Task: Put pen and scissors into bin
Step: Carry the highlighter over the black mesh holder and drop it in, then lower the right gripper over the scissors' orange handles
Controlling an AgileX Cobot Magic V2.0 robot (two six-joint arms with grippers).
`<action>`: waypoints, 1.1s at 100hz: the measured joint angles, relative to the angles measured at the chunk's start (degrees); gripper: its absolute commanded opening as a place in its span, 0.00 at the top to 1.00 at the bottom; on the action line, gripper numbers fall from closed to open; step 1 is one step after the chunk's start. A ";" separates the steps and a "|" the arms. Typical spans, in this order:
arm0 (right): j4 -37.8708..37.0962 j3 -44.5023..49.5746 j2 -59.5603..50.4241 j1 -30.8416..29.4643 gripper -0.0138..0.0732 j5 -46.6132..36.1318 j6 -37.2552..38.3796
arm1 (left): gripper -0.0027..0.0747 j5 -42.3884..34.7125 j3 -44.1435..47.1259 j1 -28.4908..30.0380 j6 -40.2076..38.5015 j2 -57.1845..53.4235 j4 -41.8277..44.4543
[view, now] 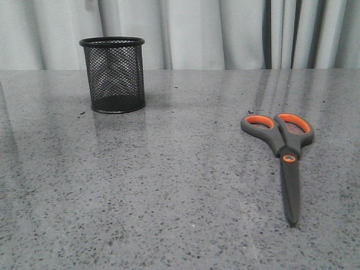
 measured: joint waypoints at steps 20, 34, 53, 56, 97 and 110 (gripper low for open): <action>0.00 0.00 0.00 0.00 0.43 0.00 0.00 | 0.97 -3.44 0.00 -0.25 -2.31 3.86 0.25; 0.00 0.00 0.00 0.00 0.43 -0.05 0.00 | 0.97 -4.76 0.00 -1.17 -2.62 5.54 2.49; 0.00 0.00 0.00 0.00 0.43 -0.05 0.00 | 0.92 -6.35 0.00 -1.69 -2.90 8.12 6.38; 0.00 0.00 0.00 0.00 0.43 -0.05 0.00 | 0.88 -6.52 0.00 -1.74 -2.90 8.39 6.77; 0.00 0.00 0.00 0.00 0.43 -0.50 -0.03 | 0.38 -8.46 0.00 -1.74 -2.62 8.29 9.33; 0.00 -0.52 0.00 0.00 0.43 0.09 -0.03 | 0.44 -6.87 0.00 -1.74 -0.36 1.57 9.42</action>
